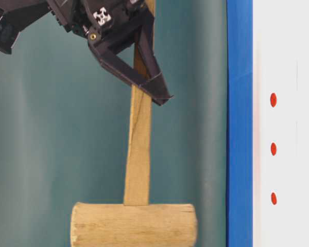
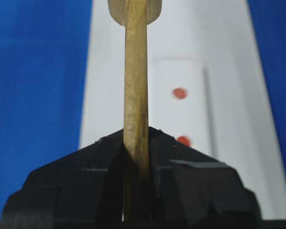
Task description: Hit the mark with a hammer.
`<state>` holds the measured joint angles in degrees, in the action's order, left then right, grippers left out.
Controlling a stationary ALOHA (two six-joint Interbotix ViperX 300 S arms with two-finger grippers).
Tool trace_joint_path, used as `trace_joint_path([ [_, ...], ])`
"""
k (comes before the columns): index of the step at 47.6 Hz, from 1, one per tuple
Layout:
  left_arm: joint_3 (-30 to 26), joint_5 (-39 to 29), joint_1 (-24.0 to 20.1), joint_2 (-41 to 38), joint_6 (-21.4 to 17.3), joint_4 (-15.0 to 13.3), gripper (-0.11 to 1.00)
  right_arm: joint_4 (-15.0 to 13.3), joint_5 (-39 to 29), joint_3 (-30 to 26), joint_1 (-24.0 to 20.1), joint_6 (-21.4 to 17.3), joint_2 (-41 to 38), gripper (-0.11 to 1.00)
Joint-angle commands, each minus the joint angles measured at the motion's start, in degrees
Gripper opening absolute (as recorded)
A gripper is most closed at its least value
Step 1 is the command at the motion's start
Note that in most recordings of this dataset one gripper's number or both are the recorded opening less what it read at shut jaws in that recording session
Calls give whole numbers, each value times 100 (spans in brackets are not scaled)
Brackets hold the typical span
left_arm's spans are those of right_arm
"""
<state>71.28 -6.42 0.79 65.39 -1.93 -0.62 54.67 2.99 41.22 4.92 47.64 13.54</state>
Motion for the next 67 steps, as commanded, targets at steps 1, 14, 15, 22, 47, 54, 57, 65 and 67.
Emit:
trace_joint_path([
  [1, -62, 26, 0, -88, -18, 0, 84, -26, 255, -53, 167, 9, 132, 2],
  [14, -44, 26, 0, -88, -18, 9, 84, -132, 352, -53, 360, 9, 53, 2],
  [15, -44, 26, 0, -88, -18, 9, 84, -132, 352, -53, 360, 9, 53, 2],
  [22, -44, 26, 0, -88, -26, 9, 84, -132, 343, -35, 360, 9, 35, 2],
  [47, -44, 18, 0, -88, -26, 9, 84, 123, 123, 141, 343, -88, -1485, 2],
  [54, -44, 18, 0, -88, -9, 9, 84, 105, 220, 149, 343, -70, -1354, 2],
  [57, -44, 18, 0, -88, -9, 9, 84, 105, 264, 149, 343, -62, -1248, 2],
  [65, -35, 18, 0, -88, -9, 9, 84, 97, 308, 167, 316, -44, -686, 2],
  [67, -35, 9, 0, -88, -9, 9, 84, 97, 308, 185, 308, -44, -519, 2],
])
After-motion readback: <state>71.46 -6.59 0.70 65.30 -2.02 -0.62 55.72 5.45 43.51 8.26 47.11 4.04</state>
